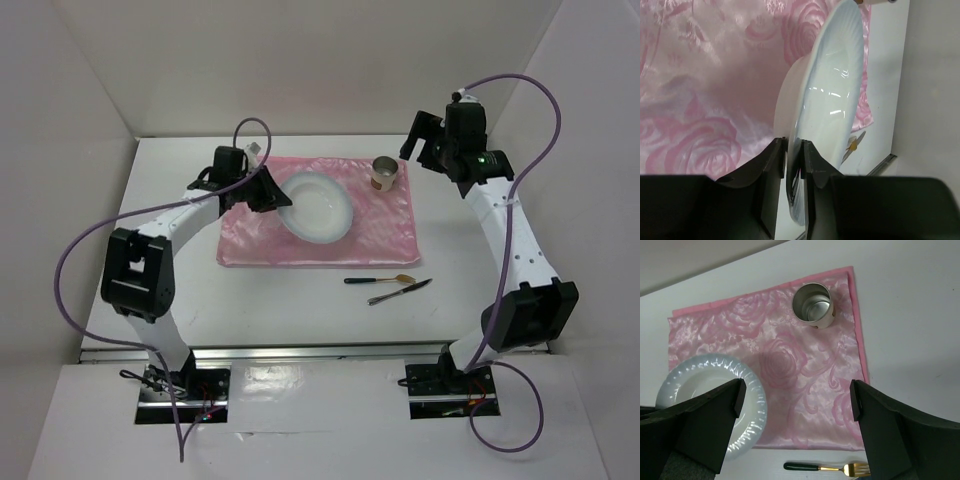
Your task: Set the dinner table for one person
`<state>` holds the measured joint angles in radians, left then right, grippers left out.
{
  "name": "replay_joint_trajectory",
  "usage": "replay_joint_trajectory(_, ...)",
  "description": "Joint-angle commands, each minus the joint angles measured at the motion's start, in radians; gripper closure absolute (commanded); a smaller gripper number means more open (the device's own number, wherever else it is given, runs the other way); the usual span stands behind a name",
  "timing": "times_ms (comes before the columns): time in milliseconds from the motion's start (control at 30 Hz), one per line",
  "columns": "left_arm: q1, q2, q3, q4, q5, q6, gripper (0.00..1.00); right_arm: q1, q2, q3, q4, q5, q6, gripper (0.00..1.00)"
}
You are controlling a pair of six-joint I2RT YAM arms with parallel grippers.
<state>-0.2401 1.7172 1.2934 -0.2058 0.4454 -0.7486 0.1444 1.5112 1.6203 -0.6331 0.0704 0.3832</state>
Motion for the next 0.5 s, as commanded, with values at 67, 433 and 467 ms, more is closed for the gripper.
replay_joint_trajectory(67, 0.002, 0.114, 0.105, 0.278, 0.153, -0.116, 1.0, 0.0, -0.078, -0.019, -0.03, 0.026, -0.021, 0.02)
replay_joint_trajectory(433, 0.012, 0.315, 0.165, 0.45, 0.173, -0.204, 1.0, -0.009, -0.108, -0.042, -0.048, 0.035, -0.03, 0.02)
replay_joint_trajectory(467, 0.021, 0.326, 0.155, 0.466, 0.162, -0.204, 1.0, -0.009, -0.108, -0.054, -0.048, 0.035, -0.03, 0.02)
